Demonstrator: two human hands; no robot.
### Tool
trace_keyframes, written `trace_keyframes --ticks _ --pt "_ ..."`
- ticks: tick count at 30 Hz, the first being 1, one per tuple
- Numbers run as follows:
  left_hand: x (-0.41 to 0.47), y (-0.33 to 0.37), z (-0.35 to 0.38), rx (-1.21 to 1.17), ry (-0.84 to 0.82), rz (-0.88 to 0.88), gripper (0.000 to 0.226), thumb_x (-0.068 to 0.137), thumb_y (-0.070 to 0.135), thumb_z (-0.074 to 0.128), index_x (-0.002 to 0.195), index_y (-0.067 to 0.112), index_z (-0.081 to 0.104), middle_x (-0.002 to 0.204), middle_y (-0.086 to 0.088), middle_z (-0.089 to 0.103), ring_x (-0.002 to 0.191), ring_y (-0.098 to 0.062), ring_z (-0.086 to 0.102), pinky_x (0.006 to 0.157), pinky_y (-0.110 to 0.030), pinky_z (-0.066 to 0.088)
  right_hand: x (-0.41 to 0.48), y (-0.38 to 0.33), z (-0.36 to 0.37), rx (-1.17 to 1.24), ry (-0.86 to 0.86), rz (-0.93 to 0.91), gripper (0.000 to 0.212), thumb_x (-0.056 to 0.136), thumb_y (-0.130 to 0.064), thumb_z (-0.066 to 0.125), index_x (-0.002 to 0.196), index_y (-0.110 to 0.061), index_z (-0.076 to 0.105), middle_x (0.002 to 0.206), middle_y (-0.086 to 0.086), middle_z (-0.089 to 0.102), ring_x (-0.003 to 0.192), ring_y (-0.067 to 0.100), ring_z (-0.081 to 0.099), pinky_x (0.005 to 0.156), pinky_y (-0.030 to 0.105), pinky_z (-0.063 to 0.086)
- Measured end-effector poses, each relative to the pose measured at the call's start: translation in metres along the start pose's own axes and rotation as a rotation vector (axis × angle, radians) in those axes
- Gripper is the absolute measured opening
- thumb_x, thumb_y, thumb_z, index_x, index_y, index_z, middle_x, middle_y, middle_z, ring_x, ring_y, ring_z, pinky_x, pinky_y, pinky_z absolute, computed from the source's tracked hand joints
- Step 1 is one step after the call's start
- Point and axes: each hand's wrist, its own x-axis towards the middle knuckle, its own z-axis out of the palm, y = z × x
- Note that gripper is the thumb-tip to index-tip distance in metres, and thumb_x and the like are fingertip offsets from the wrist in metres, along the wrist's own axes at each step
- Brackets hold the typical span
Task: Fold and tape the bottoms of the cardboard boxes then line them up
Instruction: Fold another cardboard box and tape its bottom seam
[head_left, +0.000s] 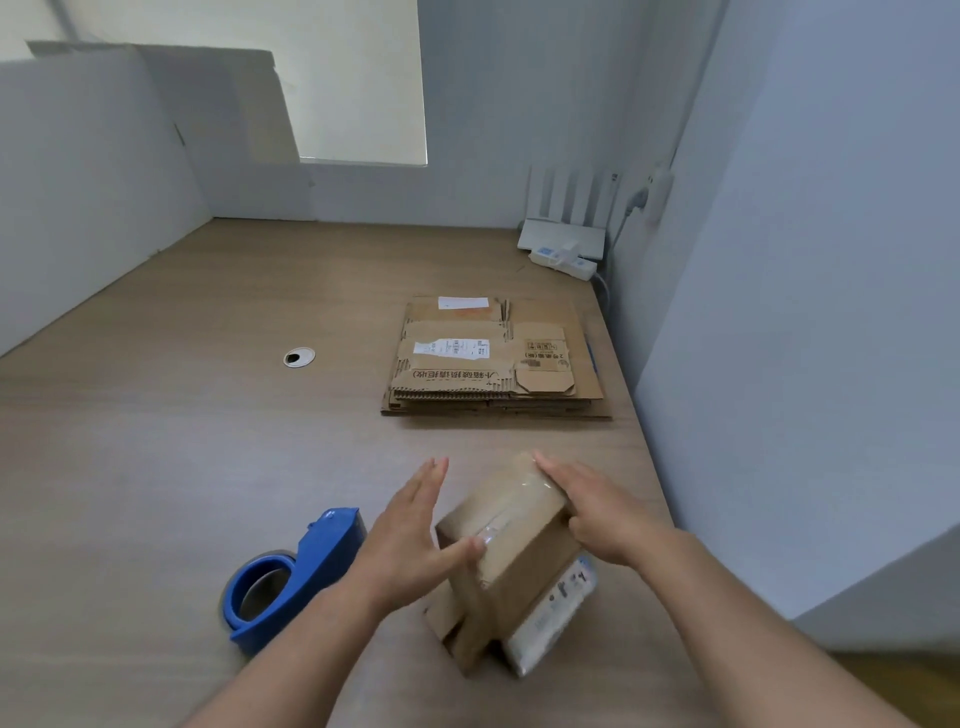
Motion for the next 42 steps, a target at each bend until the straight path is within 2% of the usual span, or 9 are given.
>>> trace_keyframes --ticks 4,7,10,16,21,26,32,35,42 --pt "0.004 0.007 0.008 -0.047 -0.004 -0.193 0.090 0.081 0.060 0.060 0.152 0.027 0.015 0.144 0.003 0.044 0.126 -0.014 0.047 0.101 -0.033 0.043 -0.002 -0.011 0.016 0.002 0.278 0.313 0.030 0.097 -0.032 0.039 0.117 -0.012 0.049 0.116 0.008 0.058 0.104 0.029 0.057 0.075 0.032 0.042" --pt "0.001 0.016 0.016 0.043 0.097 -0.225 0.078 0.079 0.066 0.056 0.143 0.025 0.036 0.127 0.004 0.052 0.108 -0.011 0.055 0.088 -0.031 0.051 -0.008 -0.022 0.030 0.582 0.130 0.296 0.040 0.095 -0.045 0.039 0.088 -0.013 0.061 0.087 0.006 0.067 0.077 0.024 0.067 0.068 0.037 0.055" --pt "-0.002 0.024 0.019 0.004 0.140 -0.191 0.072 0.080 0.066 0.055 0.138 0.028 0.039 0.125 0.005 0.045 0.106 -0.009 0.053 0.083 -0.025 0.050 -0.012 -0.032 0.036 0.672 0.099 0.128 0.019 0.092 -0.045 0.052 0.100 -0.028 0.057 0.098 -0.006 0.064 0.093 0.015 0.062 0.080 0.032 0.051" --pt "-0.005 0.014 0.020 -0.131 0.133 -0.290 0.053 0.086 0.046 0.063 0.128 0.021 0.041 0.128 0.004 0.055 0.102 -0.011 0.058 0.076 -0.026 0.053 0.004 -0.039 0.045 0.479 0.058 0.069 0.043 0.092 -0.042 0.053 0.131 -0.027 0.050 0.123 -0.001 0.062 0.111 0.019 0.057 0.092 0.031 0.046" --pt "0.001 0.014 0.024 -0.157 0.108 -0.282 0.048 0.090 0.042 0.060 0.128 0.021 0.039 0.129 0.004 0.056 0.096 -0.009 0.056 0.078 -0.026 0.051 0.007 -0.038 0.058 0.467 0.079 0.155 0.039 0.093 -0.044 0.049 0.126 -0.022 0.053 0.118 0.002 0.064 0.108 0.022 0.058 0.091 0.035 0.047" --pt "-0.002 0.008 0.017 -0.183 0.106 -0.272 0.073 0.087 0.052 0.057 0.147 0.025 0.026 0.143 0.005 0.045 0.121 -0.015 0.051 0.094 -0.035 0.048 0.005 -0.037 0.053 0.494 0.137 0.132 0.051 0.087 -0.060 0.043 0.125 -0.028 0.054 0.117 -0.006 0.063 0.107 0.017 0.058 0.090 0.039 0.048" --pt "-0.028 -0.027 -0.002 -0.049 0.410 -0.239 0.053 0.089 0.040 0.059 0.134 0.013 0.048 0.128 -0.003 0.055 0.116 -0.016 0.052 0.097 -0.034 0.045 0.007 -0.039 0.043 0.440 0.263 0.107 0.052 0.090 -0.061 0.040 0.125 -0.025 0.051 0.122 -0.001 0.058 0.114 0.020 0.054 0.092 0.040 0.046" --pt "-0.036 -0.051 -0.010 0.129 0.539 -0.365 0.049 0.086 0.034 0.065 0.122 0.003 0.054 0.118 -0.013 0.056 0.111 -0.028 0.050 0.093 -0.038 0.041 0.007 -0.039 0.038 0.408 0.366 0.139 0.061 0.093 -0.053 0.045 0.140 -0.014 0.041 0.134 0.003 0.050 0.123 0.020 0.047 0.098 0.040 0.043" --pt "-0.029 -0.068 -0.016 0.357 0.319 -0.690 0.059 0.085 0.054 0.059 0.111 0.001 0.050 0.111 -0.015 0.054 0.100 -0.031 0.057 0.071 -0.033 0.040 -0.001 -0.045 0.032 0.386 0.575 0.091 0.043 0.093 -0.034 0.056 0.130 -0.013 0.053 0.124 0.000 0.055 0.114 0.016 0.051 0.091 0.032 0.043"
